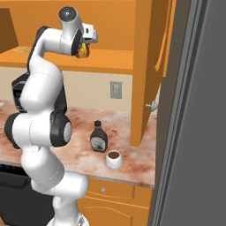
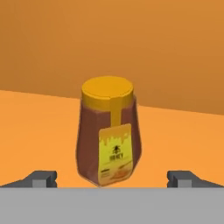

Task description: Pick the syrup bottle and honey bottle from the cabinet and place them next to the mug.

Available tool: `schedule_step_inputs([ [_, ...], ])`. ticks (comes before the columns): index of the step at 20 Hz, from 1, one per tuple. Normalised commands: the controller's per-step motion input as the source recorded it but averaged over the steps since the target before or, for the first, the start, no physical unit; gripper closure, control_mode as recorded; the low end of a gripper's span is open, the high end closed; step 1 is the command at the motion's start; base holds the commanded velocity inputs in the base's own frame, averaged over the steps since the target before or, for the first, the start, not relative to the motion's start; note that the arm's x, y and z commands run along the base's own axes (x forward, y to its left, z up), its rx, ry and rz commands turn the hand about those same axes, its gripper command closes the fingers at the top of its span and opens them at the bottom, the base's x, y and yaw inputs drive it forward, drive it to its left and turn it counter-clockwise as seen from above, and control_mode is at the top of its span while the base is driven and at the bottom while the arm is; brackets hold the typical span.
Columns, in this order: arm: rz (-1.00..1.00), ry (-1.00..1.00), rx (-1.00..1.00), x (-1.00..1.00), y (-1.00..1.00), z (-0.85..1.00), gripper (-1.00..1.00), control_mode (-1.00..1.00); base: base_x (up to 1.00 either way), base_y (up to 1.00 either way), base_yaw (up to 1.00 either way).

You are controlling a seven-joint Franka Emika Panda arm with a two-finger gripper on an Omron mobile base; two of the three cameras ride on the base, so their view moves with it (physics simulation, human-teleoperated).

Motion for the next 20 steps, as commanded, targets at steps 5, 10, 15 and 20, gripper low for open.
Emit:
schedule_step_inputs([
  [5,0.06,0.04,0.0,0.15,0.0,-0.02,-1.0,-1.0,0.0,0.0,0.0],
  [10,0.06,0.01,0.0,0.14,0.0,-0.07,-1.0,-1.0,0.0,0.0,0.0],
  [15,0.05,0.0,0.0,0.13,0.0,-0.12,-1.0,-1.0,0.0,0.0,0.0],
  [20,0.03,0.0,0.0,0.01,0.09,-0.04,-1.0,-1.0,0.0,0.0,0.0],
])
